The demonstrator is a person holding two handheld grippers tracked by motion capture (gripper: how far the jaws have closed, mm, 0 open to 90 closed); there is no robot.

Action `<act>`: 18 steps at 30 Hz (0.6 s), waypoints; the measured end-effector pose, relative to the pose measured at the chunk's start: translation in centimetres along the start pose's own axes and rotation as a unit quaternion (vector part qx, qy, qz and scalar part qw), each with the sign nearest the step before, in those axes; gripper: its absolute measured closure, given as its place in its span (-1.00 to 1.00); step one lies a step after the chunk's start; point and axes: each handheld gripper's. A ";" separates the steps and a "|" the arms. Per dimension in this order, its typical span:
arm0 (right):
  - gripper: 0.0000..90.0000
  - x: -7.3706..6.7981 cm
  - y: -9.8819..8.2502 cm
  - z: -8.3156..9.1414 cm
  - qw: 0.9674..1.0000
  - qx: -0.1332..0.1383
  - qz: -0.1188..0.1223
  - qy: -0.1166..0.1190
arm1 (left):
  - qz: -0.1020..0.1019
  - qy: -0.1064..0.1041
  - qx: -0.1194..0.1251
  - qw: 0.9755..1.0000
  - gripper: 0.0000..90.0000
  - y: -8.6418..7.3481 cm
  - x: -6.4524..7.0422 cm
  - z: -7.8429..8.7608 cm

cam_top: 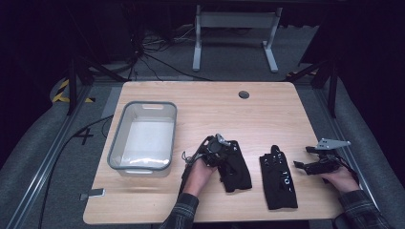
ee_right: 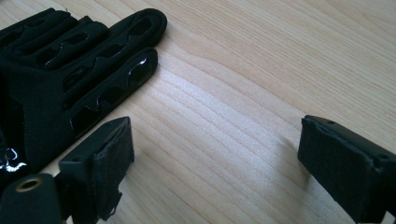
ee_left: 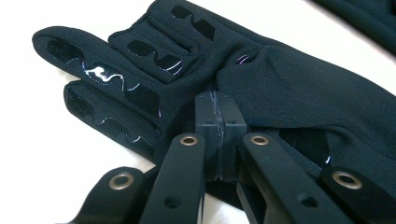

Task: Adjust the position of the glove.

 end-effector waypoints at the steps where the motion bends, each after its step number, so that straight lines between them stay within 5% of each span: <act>1: -0.76 0.0 0.0 0.0 1.000 0.000 0.000 0.000 | -0.011 -0.013 -0.005 1.000 1.00 0.2 0.5 -0.1; 10: -0.76 0.0 0.0 0.0 1.000 0.000 0.001 0.001 | -0.059 -0.052 -0.008 0.997 1.00 0.6 2.4 -0.6; 18: -0.75 0.0 0.0 0.0 1.000 -0.001 0.003 0.002 | -0.080 -0.071 -0.008 0.994 1.00 0.8 3.5 -0.9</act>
Point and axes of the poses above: each handheld gripper's, and its own axes: z roughly backward along the jaws, y roughly out of its top, x roughly to its right, and after that the axes turned 6 degrees about -z, right-handed
